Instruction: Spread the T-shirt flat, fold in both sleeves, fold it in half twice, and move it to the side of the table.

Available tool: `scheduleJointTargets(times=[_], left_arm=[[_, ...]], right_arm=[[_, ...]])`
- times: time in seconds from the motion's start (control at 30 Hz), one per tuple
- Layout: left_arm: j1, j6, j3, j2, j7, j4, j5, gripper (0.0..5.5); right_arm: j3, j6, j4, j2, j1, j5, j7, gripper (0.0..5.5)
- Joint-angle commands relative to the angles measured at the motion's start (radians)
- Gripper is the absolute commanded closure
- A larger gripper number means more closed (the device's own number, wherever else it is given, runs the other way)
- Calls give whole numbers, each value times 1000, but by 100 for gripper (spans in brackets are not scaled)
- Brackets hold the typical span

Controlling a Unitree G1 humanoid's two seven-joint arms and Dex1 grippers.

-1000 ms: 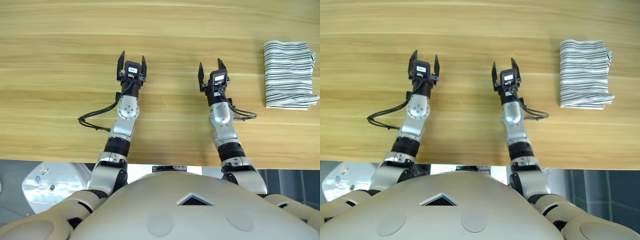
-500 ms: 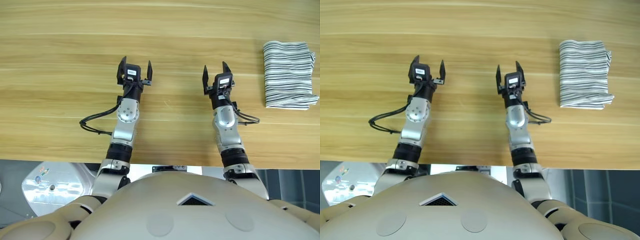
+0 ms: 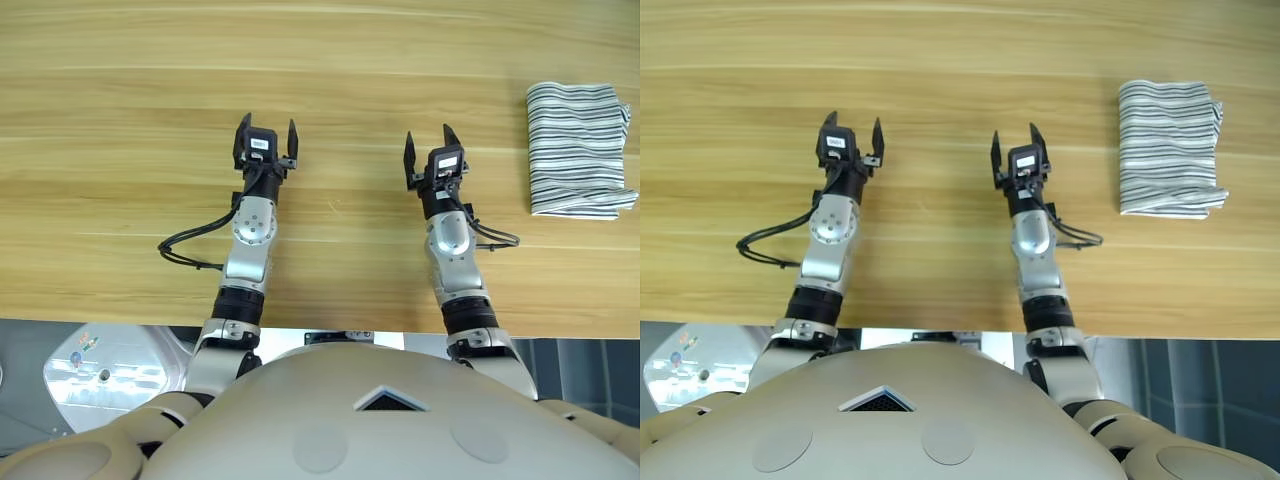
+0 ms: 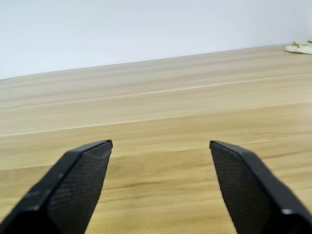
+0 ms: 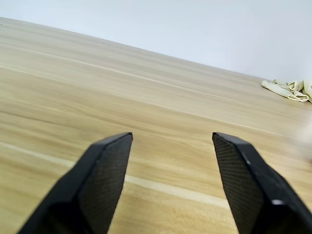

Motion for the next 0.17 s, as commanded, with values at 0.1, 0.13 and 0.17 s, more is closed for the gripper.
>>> scheduleJointTargets(times=[0.1,0.13,0.17], left_arm=[[-2,9,13,1,30,6,5,176],[-3,9,13,0,31,7,4,176],[-3,8,13,0,30,8,2,176]], right_arm=[[-2,4,11,-2,-1,12,8,247],[-3,4,11,-2,-1,12,8,247],[-3,3,12,-2,-1,13,9,247]])
